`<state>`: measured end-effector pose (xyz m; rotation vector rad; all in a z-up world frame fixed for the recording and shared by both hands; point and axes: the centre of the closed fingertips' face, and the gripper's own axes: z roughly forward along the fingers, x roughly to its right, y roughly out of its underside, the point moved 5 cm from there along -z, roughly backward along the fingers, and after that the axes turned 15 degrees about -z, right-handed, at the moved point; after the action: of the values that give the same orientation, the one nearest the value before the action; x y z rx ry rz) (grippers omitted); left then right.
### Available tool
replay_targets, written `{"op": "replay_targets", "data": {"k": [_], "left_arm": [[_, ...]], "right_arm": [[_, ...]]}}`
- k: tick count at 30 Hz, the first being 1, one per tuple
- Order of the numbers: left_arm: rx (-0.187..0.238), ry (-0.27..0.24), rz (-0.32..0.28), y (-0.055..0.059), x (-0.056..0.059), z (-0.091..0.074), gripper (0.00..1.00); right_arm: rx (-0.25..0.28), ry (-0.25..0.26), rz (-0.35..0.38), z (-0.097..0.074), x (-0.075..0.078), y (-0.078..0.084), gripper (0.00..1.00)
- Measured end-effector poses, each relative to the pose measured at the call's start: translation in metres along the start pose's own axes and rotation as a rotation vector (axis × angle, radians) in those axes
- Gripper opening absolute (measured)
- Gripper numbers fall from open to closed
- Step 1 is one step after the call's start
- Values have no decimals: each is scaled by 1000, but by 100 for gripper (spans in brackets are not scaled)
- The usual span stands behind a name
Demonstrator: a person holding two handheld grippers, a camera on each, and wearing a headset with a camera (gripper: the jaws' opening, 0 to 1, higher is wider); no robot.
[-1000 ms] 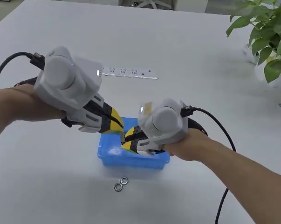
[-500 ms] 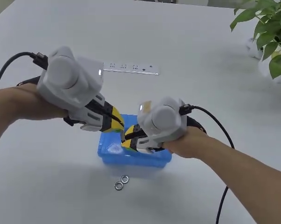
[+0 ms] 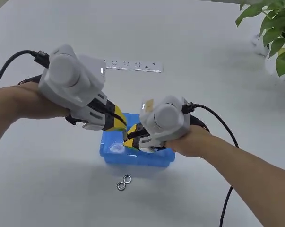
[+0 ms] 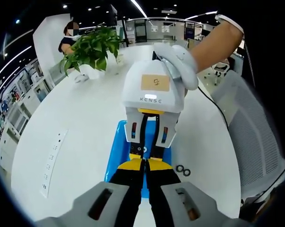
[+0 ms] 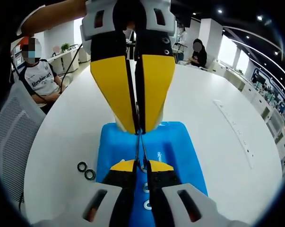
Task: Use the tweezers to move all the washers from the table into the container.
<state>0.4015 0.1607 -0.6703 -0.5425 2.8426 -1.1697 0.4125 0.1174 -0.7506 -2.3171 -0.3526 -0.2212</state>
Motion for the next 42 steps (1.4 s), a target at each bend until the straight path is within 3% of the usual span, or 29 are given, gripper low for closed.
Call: {"op": "replay_targets", "data": {"k": [26,42], "left_arm": [[-1,3,11,-1,4,0,6],[25,-9,29,-16,12,-17,5]], "right_arm": [[-14,-5,-29,-2,-2,-1,12],[14,25,-47,-19,-1,-16,11]]}}
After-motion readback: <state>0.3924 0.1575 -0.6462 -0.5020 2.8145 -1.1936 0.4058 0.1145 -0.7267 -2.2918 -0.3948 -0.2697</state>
